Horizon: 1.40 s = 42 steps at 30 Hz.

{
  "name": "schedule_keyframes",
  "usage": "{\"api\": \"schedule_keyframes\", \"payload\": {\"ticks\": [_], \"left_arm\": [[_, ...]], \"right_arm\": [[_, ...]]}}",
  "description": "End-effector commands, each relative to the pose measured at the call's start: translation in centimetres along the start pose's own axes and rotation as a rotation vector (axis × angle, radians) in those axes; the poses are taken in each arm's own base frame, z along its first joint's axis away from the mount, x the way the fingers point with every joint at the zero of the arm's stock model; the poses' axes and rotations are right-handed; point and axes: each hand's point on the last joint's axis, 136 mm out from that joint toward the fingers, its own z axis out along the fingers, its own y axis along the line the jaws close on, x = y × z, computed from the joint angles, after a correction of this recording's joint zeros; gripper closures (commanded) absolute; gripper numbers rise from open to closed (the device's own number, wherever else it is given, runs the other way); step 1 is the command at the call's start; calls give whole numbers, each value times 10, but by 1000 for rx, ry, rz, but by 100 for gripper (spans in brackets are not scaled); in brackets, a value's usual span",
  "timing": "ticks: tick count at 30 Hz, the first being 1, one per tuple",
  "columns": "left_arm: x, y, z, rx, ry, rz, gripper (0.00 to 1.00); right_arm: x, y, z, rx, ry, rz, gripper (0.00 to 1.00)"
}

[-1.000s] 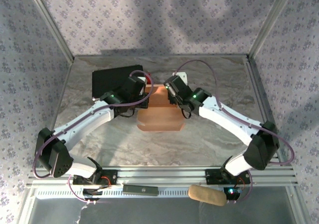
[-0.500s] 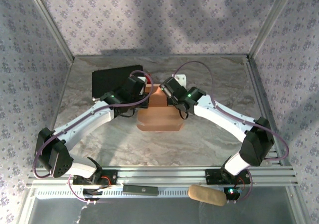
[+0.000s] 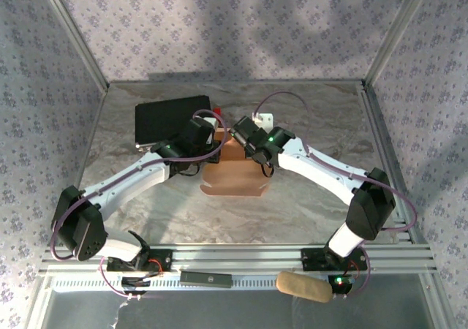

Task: Fold the paper box

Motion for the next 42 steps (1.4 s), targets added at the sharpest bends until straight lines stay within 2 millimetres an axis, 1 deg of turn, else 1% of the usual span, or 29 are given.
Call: {"api": "schedule_keyframes", "payload": {"ticks": [1,4,10,13,22,26,27,29,30,34,38,39,41,42], "left_arm": [[0,-2,9,5,-12,16,98],[4,-2,15,10,-5,23,94],[12,-3,23,27,6,20,90],[14,-3,24,36,7,19,90],[19,-4,26,46,14,20,84],[20,-4,27,49,18,19,88],[21,-4,27,52,22,21,87],[23,-5,29,56,30,17,81],[24,-4,30,53,31,18,81],[25,-3,29,47,28,19,91],[27,2,31,9,35,29,92],[26,4,31,-8,31,34,93],[25,7,30,-57,22,48,100],[25,8,30,-83,17,60,100]], "right_arm": [[-6,-1,-8,10,-1,24,100],[-6,-1,-11,0,5,30,100],[-6,-1,-11,-7,15,42,100],[-6,-1,-11,-7,19,44,100],[-6,-2,-11,-18,24,56,100],[-7,-3,-10,-19,23,61,100],[-6,-3,-10,-20,25,62,100],[-6,-3,-10,-19,26,62,100],[-6,-3,-9,-19,26,64,100],[-7,-3,-10,-23,24,64,100],[-8,-3,-11,-26,18,66,100],[-8,-3,-11,-26,18,64,100],[-7,-2,-11,-23,18,58,100],[-7,-3,-11,-21,18,57,100]]}}
